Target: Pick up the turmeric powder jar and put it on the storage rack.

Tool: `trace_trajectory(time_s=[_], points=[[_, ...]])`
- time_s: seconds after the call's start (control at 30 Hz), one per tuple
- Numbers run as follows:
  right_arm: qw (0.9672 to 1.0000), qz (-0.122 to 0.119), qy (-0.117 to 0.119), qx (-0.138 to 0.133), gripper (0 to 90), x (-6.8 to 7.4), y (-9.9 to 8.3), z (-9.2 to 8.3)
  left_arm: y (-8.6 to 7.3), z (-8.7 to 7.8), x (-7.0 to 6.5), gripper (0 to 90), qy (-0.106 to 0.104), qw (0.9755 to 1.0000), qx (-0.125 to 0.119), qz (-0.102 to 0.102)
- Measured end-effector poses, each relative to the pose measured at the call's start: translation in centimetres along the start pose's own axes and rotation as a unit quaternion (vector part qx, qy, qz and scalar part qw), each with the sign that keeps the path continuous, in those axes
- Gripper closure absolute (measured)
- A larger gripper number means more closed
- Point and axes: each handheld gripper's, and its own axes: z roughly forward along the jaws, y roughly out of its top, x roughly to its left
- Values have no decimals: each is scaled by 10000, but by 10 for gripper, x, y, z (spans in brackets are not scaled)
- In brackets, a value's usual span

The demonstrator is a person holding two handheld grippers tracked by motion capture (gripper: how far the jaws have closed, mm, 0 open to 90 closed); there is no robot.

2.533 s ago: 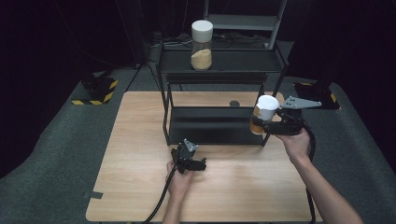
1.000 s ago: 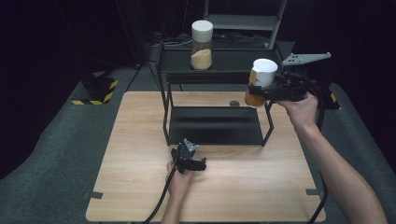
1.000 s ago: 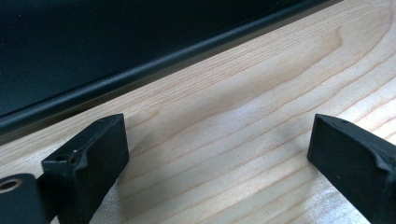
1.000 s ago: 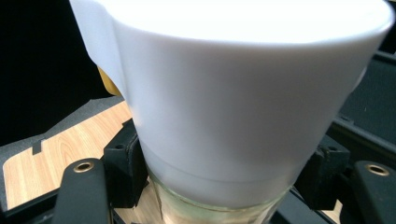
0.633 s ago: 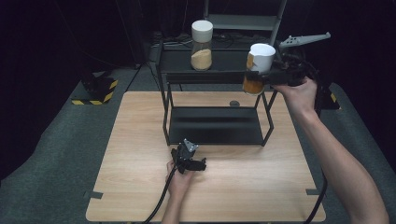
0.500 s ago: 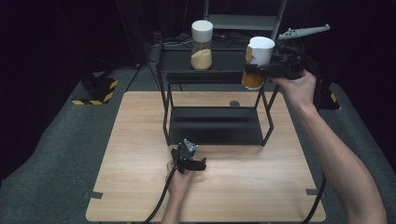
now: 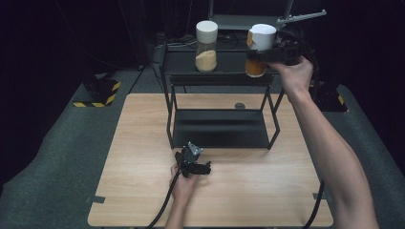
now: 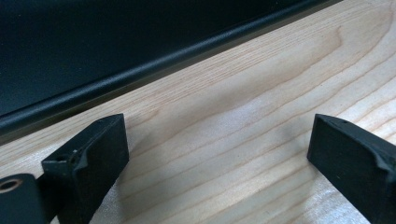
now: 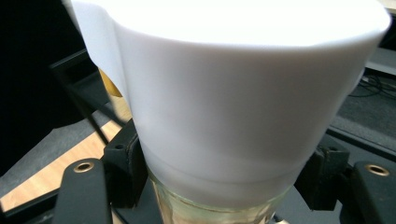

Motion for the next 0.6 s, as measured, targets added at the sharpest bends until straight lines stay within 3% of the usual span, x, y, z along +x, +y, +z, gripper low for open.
trace_trajectory(time_s=[0.6], points=[[9976,350,-605,25,304,6,5,37,0,0,0,53,-8,10000,7,-1]])
